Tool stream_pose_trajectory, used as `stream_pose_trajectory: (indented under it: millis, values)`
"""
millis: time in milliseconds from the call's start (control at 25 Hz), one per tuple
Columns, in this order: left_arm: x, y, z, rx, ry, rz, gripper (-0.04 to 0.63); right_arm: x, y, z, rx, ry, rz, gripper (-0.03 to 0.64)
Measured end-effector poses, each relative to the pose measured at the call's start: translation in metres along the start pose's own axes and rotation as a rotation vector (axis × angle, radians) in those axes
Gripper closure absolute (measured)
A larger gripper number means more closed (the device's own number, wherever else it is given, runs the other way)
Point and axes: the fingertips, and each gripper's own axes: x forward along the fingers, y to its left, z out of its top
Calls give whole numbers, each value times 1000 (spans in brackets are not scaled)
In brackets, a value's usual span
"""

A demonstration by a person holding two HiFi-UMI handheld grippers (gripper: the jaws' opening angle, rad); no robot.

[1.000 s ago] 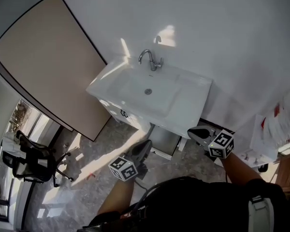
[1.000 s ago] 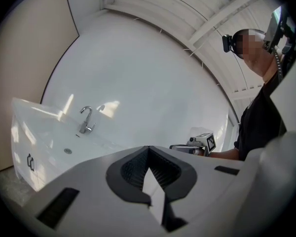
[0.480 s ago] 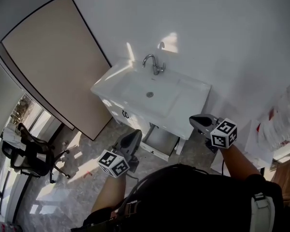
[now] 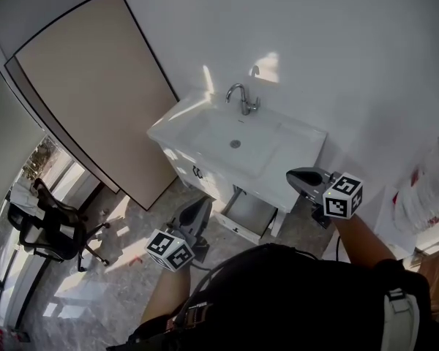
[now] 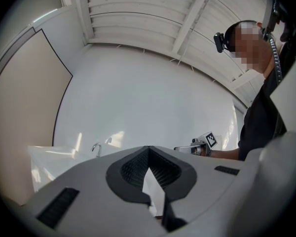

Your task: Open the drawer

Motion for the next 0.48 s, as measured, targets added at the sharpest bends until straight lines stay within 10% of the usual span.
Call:
stream_pose_trajectory:
  millis: [480]
  values:
    - [-5,9,1,-3,4,39,595,15,-4,-5,-3,24,5,618]
